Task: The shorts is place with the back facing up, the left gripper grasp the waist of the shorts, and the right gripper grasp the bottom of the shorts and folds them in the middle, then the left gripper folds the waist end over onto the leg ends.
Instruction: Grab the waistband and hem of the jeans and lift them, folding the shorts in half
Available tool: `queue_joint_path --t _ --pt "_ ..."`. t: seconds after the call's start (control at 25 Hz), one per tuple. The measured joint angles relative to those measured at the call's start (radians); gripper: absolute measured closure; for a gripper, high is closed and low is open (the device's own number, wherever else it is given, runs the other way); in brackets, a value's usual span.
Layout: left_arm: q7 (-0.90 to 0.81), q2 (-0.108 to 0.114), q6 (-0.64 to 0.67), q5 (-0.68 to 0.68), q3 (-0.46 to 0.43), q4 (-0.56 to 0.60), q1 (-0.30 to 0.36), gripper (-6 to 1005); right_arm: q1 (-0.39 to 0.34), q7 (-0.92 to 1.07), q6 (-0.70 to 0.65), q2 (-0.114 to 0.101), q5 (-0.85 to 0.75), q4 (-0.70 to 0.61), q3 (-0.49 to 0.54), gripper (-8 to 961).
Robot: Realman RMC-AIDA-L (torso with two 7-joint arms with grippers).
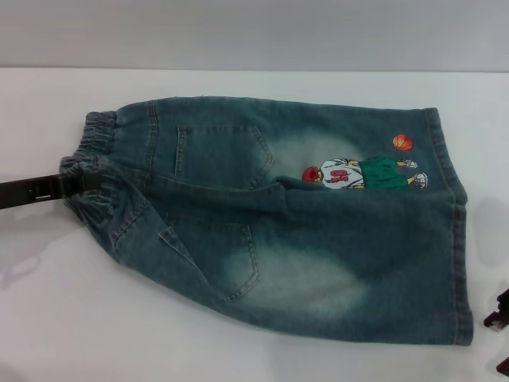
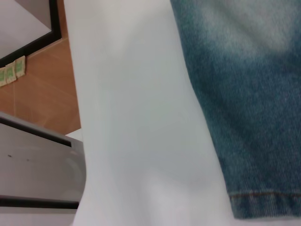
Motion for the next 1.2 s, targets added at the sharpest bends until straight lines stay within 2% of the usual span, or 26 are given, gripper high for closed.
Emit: queue_joint_path --t 0.2,0.56,1.2 --pt "0.000 0.000 0.001 0.000 0.000 0.000 0.003 952 0.010 0.000 0.008 0.001 0.000 0.004 -0.001 217" --pt "0.005 -0.001 0.000 0.000 0.000 -0.001 0.000 952 0.029 0.005 0.019 0.023 -0.033 0.007 -0.002 216" --pt "0.003 0.000 0.004 0.000 0.000 0.000 0.000 951 0.048 0.007 0.024 0.033 -0.060 0.024 -0.001 219"
